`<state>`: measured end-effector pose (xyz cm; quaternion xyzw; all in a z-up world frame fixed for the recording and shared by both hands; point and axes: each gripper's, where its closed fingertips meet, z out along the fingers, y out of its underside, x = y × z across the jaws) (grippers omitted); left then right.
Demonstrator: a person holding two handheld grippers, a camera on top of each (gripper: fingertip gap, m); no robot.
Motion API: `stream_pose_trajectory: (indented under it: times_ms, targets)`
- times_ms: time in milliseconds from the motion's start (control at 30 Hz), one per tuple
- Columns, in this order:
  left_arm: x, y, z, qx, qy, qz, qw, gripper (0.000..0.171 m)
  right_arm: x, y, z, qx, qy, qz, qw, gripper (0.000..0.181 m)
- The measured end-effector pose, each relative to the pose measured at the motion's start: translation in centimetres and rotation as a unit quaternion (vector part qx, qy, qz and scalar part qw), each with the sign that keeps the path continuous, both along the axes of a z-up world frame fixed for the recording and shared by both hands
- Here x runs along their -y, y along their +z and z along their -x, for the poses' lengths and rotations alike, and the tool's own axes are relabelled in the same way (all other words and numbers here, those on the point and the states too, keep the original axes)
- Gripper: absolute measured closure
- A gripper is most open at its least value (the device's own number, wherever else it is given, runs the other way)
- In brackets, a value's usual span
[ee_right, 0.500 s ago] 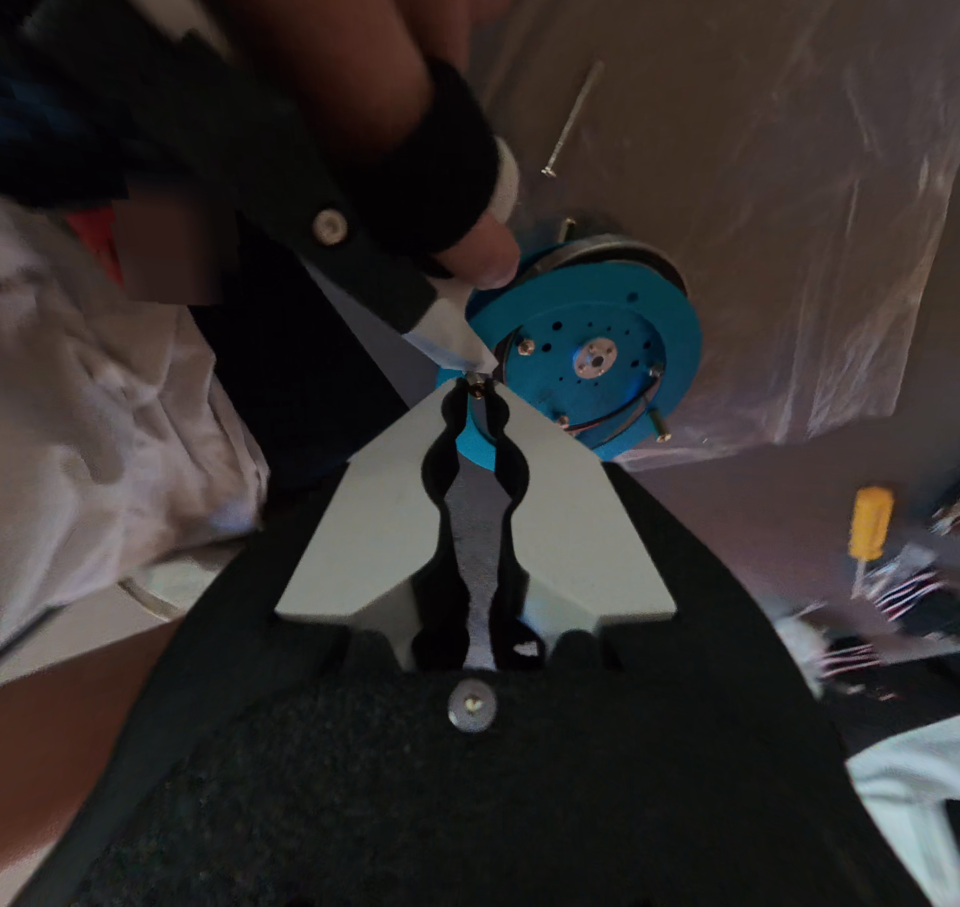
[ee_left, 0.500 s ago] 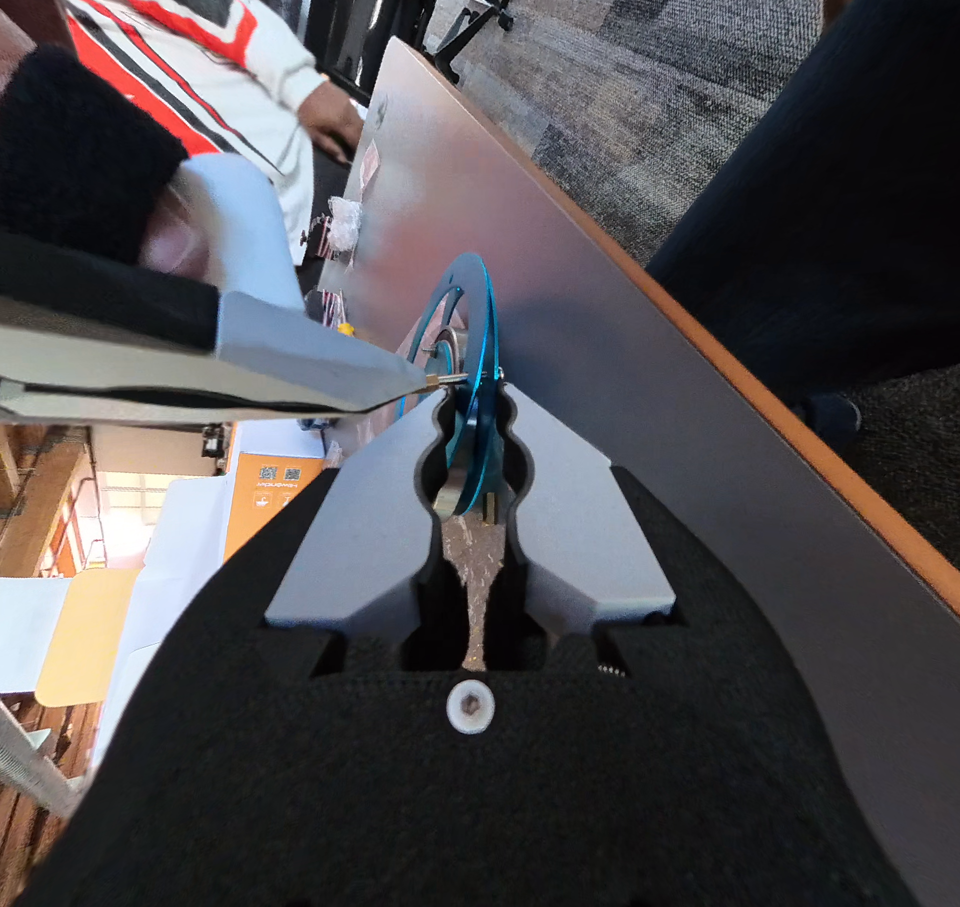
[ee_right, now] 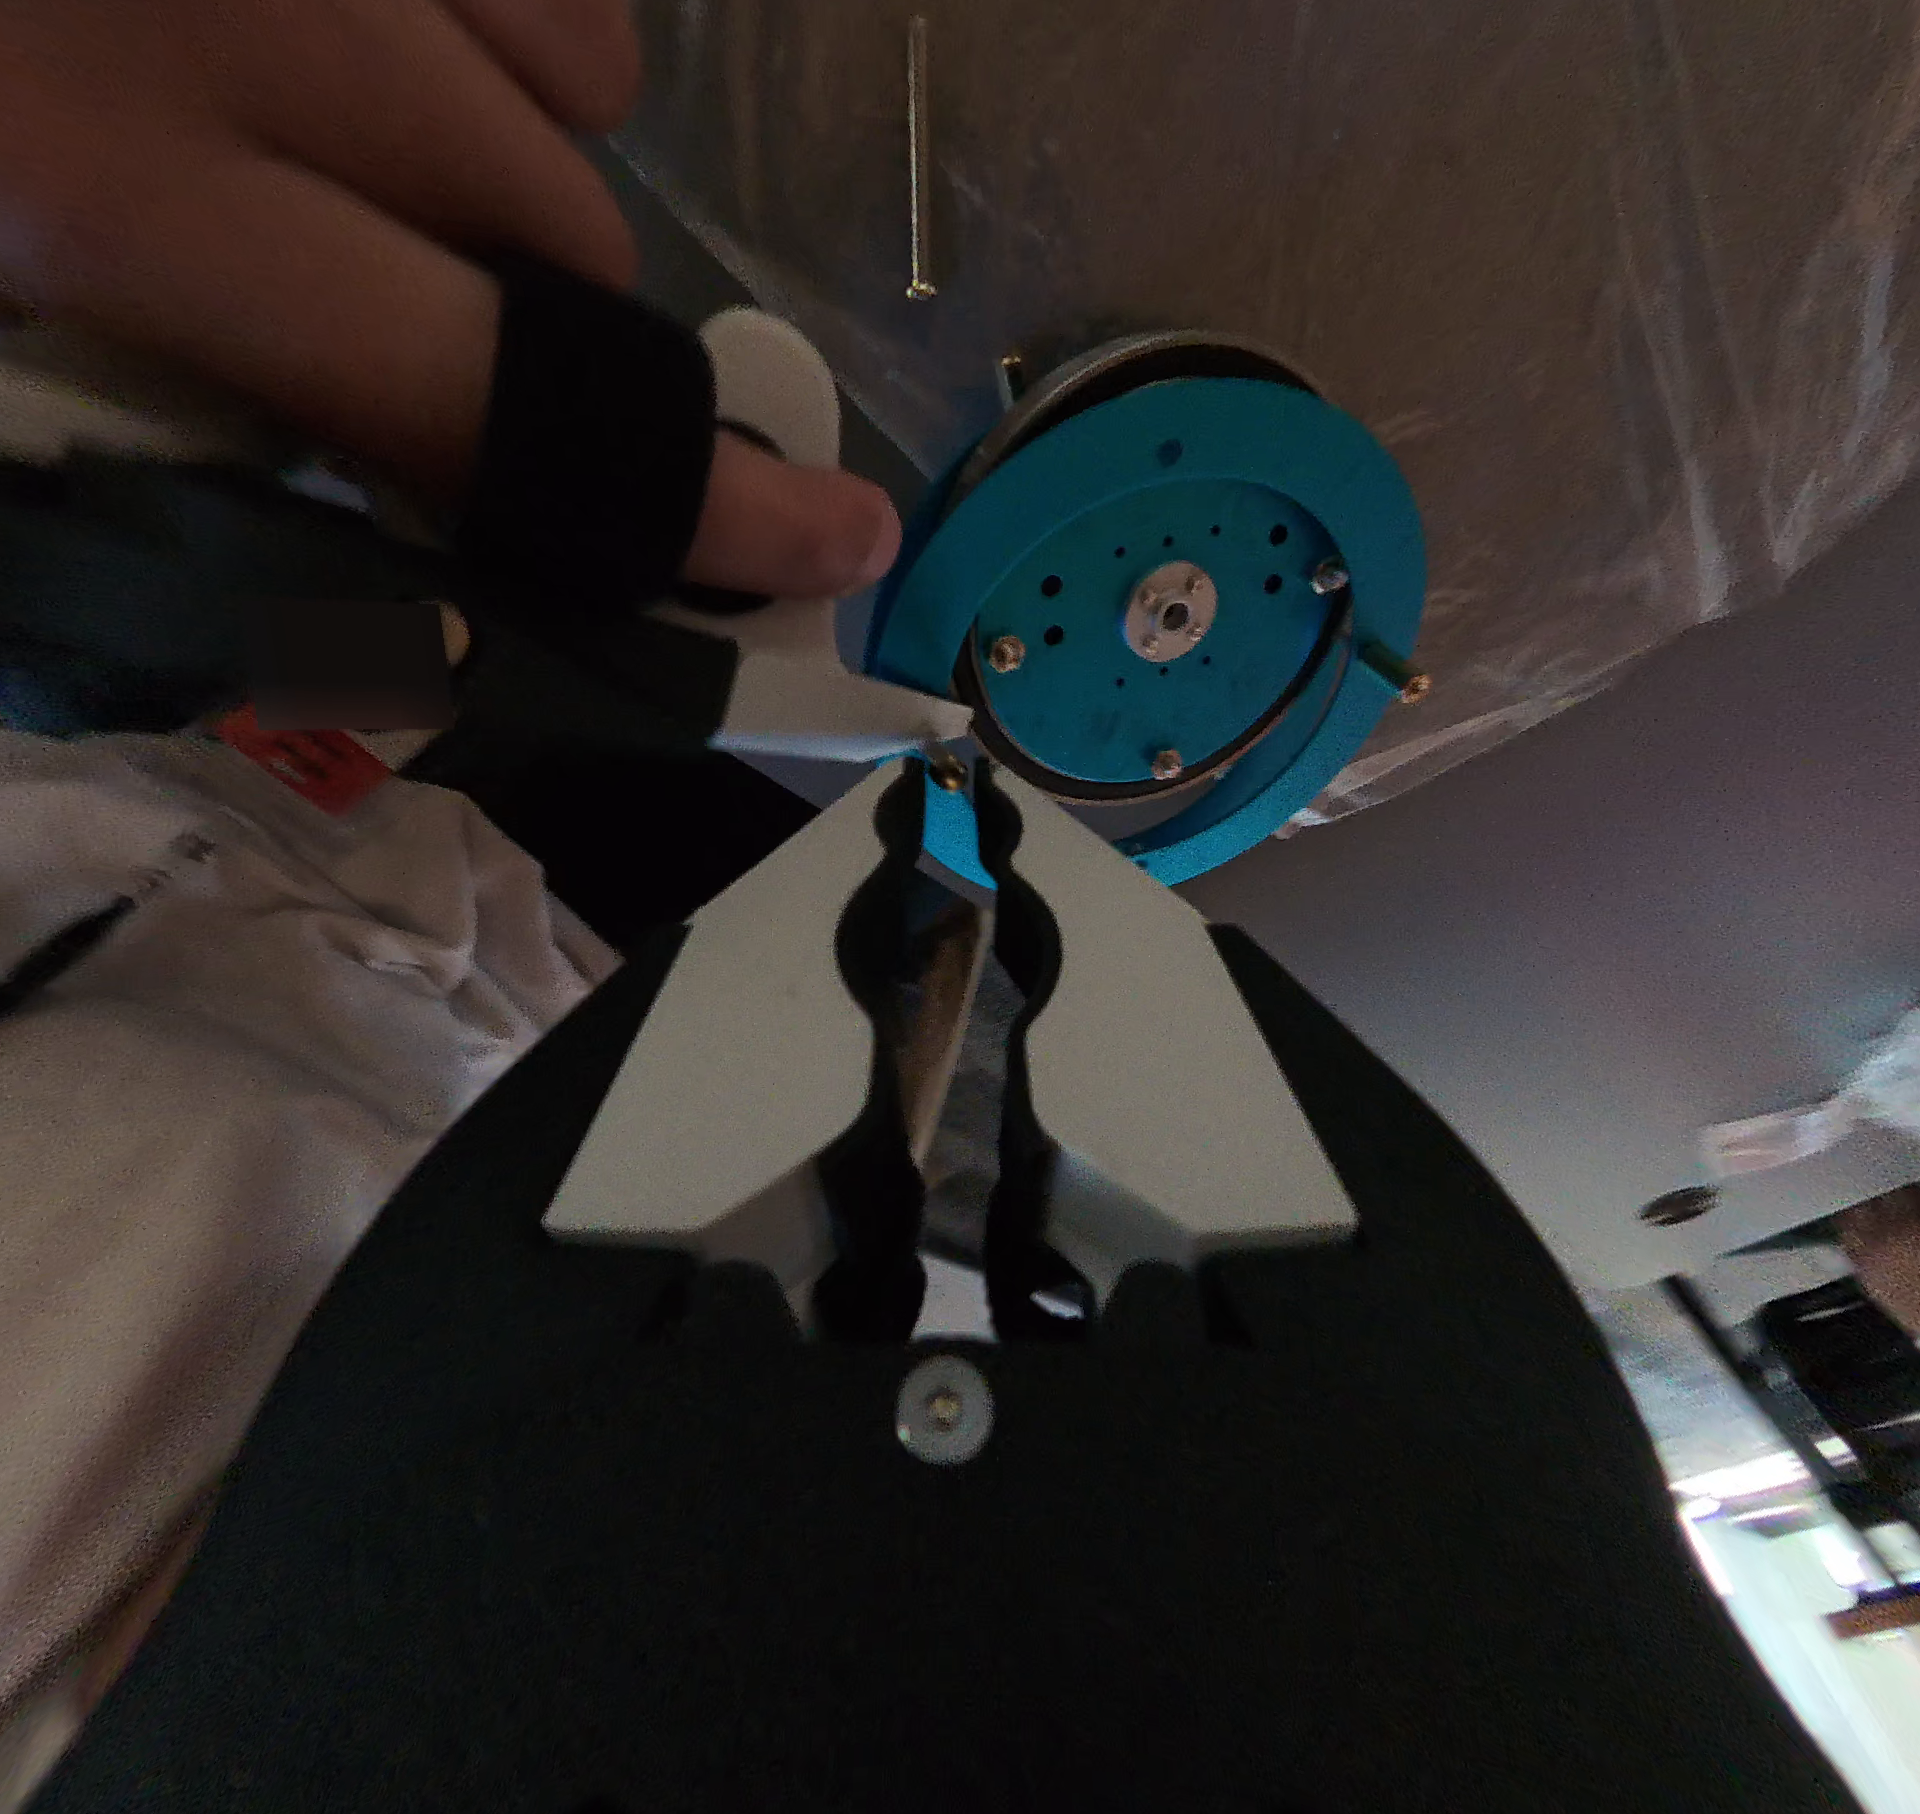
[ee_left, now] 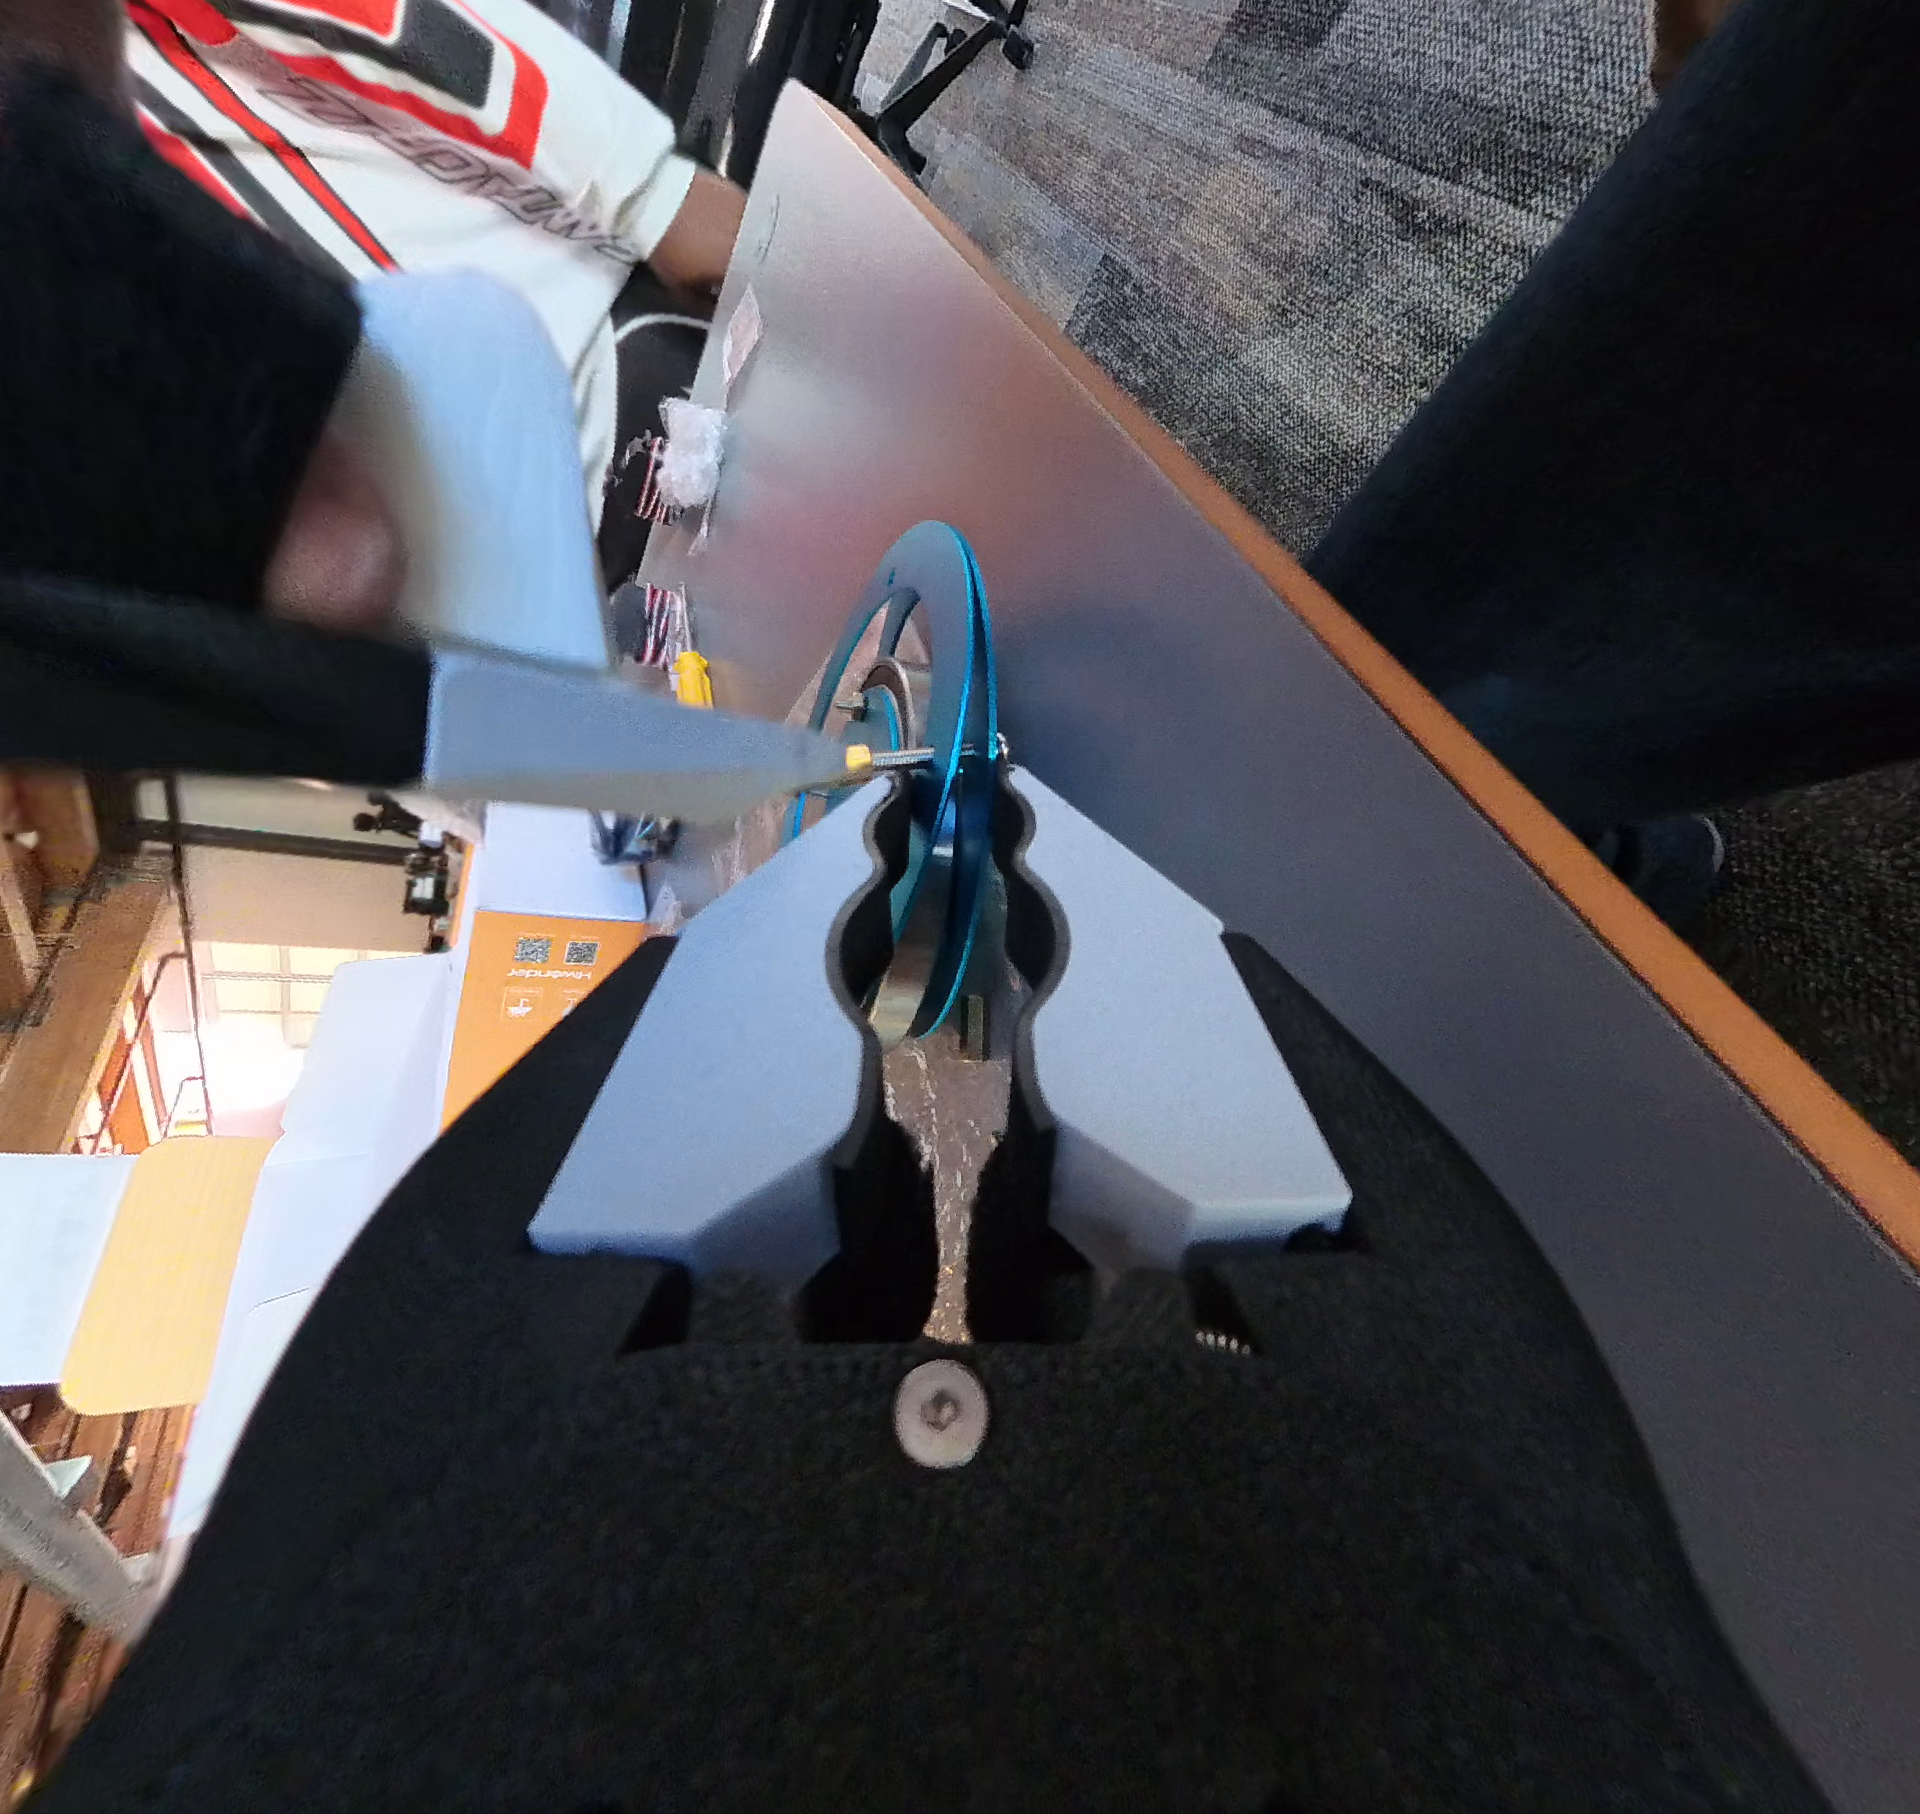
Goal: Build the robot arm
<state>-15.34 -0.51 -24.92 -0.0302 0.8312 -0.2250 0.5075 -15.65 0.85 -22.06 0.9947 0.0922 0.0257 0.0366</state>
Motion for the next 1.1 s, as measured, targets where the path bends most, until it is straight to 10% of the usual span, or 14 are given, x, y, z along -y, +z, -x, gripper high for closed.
stream_pose_trajectory:
  times_ms: [300, 633, 967, 1100]
  targets:
    - [-0.1, 0.0, 0.2, -0.009, -0.006, 0.019, 1.0, 0.156, 0.4, 3.4, -0.8, -0.188, 0.282, -0.058, 0.939, 0.146]
    - [-0.1, 0.0, 0.3, -0.013, -0.016, 0.035, 0.999, 0.156, -0.1, 2.4, 0.9, -0.275, 0.671, -0.052, 0.686, 0.146]
    - [-0.2, 0.0, 0.3, -0.02, -0.024, 0.053, 0.998, 0.156, -0.4, 1.2, 0.4, -0.341, 0.774, -0.043, 0.531, 0.158]
    - [-0.3, 0.0, 0.3, -0.023, -0.024, 0.059, 0.998, 0.155, -0.8, 0.3, 0.6, -0.317, 0.794, -0.036, 0.518, 0.159]
